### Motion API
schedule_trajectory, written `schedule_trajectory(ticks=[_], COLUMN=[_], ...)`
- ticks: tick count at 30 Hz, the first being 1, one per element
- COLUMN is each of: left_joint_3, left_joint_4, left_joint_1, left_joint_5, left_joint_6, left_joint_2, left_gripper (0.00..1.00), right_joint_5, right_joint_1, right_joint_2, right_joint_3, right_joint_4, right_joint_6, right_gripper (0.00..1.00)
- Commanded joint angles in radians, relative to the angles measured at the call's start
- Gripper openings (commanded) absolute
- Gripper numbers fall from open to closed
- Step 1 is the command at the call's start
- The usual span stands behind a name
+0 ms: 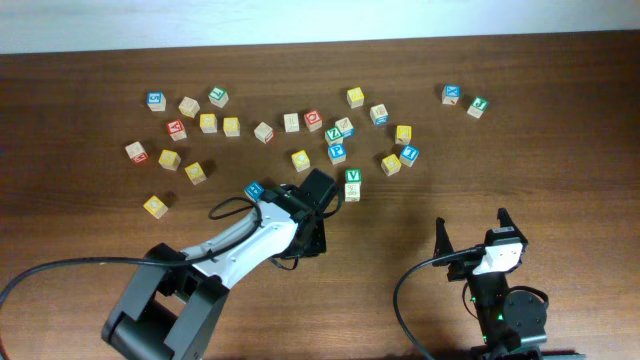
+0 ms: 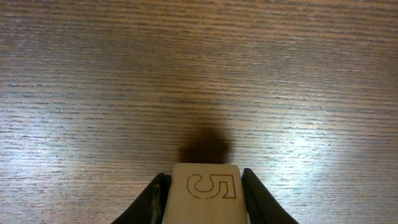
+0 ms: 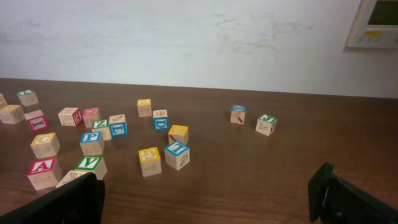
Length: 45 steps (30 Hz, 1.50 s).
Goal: Spell out RSS
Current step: 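Carry the R block toward the front center and set it down, then move the left gripper to the yellow S block and grasp it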
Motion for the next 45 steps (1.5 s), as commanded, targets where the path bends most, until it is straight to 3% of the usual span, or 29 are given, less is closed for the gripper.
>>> schedule_trajectory(ticks=[1, 15, 25, 30, 33, 34, 36, 39, 43, 45], left_joint_3=[-0.008, -0.008, 0.041, 0.243, 0.556, 0.614, 0.758, 0.809, 0.803, 0.803], left_joint_4=[0.004, 0.006, 0.001, -0.156, -0.407, -0.454, -0.574, -0.684, -0.743, -0.763], left_joint_1=[-0.004, -0.004, -0.001, 0.014, 0.113, 0.141, 0.246, 0.475, 0.767, 0.839], left_joint_5=[-0.015, -0.015, -0.015, -0.126, -0.172, -0.173, -0.192, -0.251, -0.144, -0.12], left_joint_6=[-0.01, -0.009, 0.037, 0.097, 0.151, 0.151, 0.158, 0.157, 0.153, 0.154], left_joint_2=[-0.006, -0.006, -0.007, -0.009, -0.009, -0.009, -0.009, -0.009, -0.009, -0.009], left_gripper=[0.28, 0.27, 0.51, 0.56, 0.58, 0.66, 0.99, 0.99, 0.99, 0.99], right_joint_5=[0.009, 0.009, 0.009, 0.009, 0.009, 0.009, 0.009, 0.009, 0.009, 0.009], right_joint_1=[-0.008, -0.008, -0.008, -0.008, -0.008, -0.008, -0.008, -0.008, -0.008, -0.008], right_joint_2=[-0.007, -0.007, -0.007, -0.007, -0.007, -0.007, -0.007, -0.007, -0.007, -0.007], right_joint_3=[-0.005, -0.005, -0.005, -0.005, -0.005, -0.005, -0.005, -0.005, -0.005, -0.005], right_joint_4=[-0.007, -0.007, -0.007, -0.007, -0.007, -0.007, -0.007, -0.007, -0.007, -0.007], right_joint_6=[0.008, 0.008, 0.008, 0.008, 0.008, 0.008, 0.008, 0.008, 0.008, 0.008], right_gripper=[0.98, 0.98, 0.98, 0.98, 0.99, 0.98, 0.98, 0.98, 0.98, 0.98])
